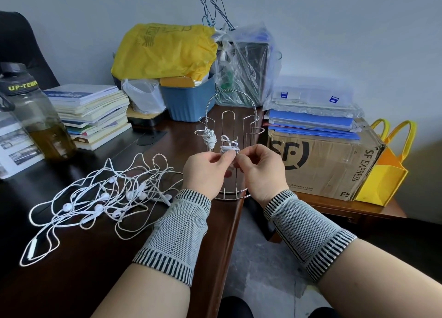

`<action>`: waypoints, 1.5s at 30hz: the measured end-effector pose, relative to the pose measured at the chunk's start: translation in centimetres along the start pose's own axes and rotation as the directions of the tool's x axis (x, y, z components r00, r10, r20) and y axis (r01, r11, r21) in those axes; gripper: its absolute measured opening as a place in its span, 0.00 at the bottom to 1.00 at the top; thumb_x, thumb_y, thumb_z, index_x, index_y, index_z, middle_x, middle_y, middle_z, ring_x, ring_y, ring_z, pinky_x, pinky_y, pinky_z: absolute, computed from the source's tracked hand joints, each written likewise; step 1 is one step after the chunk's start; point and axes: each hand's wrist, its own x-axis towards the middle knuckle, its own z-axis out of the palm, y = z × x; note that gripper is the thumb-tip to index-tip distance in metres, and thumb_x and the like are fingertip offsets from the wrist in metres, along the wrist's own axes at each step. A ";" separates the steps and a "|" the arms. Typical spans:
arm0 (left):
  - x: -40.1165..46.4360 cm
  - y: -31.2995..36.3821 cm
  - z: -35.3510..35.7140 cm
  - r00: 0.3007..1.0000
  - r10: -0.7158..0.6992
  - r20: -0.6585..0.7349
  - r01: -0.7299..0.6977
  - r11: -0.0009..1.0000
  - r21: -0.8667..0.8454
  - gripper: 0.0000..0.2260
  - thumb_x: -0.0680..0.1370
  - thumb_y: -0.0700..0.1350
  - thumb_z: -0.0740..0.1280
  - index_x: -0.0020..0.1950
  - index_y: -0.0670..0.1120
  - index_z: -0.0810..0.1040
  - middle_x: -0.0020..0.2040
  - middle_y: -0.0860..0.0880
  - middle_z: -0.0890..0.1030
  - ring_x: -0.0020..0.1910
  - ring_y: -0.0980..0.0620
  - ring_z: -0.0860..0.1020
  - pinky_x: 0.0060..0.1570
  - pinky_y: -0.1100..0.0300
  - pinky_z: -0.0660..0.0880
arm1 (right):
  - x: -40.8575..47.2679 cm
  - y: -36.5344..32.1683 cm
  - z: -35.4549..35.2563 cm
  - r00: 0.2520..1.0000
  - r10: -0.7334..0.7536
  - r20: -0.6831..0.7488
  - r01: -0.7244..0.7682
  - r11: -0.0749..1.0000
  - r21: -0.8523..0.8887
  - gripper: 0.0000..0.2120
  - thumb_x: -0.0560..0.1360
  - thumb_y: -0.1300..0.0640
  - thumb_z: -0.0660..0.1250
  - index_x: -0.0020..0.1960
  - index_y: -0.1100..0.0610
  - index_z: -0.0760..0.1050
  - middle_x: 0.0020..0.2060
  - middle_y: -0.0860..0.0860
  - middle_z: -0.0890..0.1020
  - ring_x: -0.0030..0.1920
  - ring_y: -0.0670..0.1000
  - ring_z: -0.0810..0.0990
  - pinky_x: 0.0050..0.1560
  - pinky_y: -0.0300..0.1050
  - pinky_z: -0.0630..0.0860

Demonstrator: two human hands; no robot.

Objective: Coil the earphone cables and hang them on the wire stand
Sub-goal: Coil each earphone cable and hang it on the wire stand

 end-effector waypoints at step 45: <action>-0.3 2.9 -0.6 0.960 -0.270 0.075 0.273 0.841 -0.468 0.09 0.76 0.50 0.72 0.48 0.44 0.82 0.44 0.48 0.86 0.43 0.55 0.85 0.40 0.61 0.78 | 1.8 -4.1 -0.8 0.820 0.501 0.277 -0.571 0.745 0.344 0.17 0.72 0.48 0.72 0.40 0.62 0.75 0.29 0.55 0.78 0.28 0.51 0.77 0.30 0.42 0.78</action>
